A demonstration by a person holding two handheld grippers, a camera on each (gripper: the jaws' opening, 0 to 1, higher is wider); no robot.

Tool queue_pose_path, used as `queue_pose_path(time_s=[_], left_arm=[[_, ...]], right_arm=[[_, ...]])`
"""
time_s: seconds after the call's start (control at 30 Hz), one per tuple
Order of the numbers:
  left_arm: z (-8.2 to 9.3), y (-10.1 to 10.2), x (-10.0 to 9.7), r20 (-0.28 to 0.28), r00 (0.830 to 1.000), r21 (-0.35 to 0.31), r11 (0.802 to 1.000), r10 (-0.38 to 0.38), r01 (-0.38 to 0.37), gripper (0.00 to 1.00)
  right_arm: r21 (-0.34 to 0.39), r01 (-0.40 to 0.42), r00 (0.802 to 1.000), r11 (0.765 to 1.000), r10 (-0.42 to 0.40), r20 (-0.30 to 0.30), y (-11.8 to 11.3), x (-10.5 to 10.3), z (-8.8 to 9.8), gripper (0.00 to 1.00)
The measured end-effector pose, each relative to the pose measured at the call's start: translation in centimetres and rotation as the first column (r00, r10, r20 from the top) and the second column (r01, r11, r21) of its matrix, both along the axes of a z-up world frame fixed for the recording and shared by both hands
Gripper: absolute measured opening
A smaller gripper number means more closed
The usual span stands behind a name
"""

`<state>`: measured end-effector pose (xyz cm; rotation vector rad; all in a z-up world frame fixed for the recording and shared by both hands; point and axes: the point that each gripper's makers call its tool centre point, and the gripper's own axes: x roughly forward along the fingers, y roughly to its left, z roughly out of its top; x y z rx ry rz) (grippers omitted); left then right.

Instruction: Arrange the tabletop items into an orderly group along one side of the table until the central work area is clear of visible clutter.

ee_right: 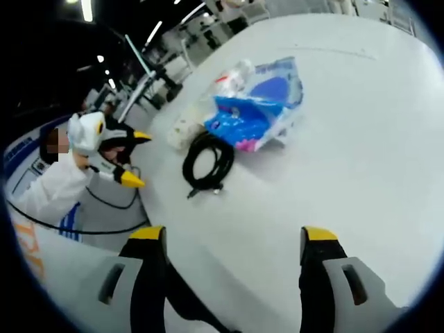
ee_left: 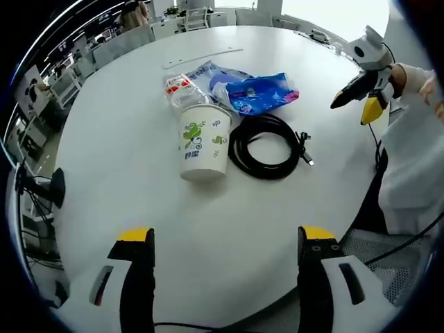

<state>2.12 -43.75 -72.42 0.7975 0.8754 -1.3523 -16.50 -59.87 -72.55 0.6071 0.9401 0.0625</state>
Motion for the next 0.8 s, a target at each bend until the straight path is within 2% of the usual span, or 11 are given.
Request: queue_pose_path(time_s=[0.6,0.8], left_arm=[[-0.35,0.19,-0.24,-0.019,0.999,-0.016,0.999,0.027,-0.028,0.85],[0.33,0.08,0.28,-0.006,0.999,-0.039,0.998,0.046,-0.047,0.83]], right_arm=[[0.005,0.012,1.0,1.0,-0.012,-0.008,0.04,-0.31,-0.11,0.75],[0.0,-0.002,1.0,1.0,0.002,-0.002,0.36,-0.13,0.05,0.73]])
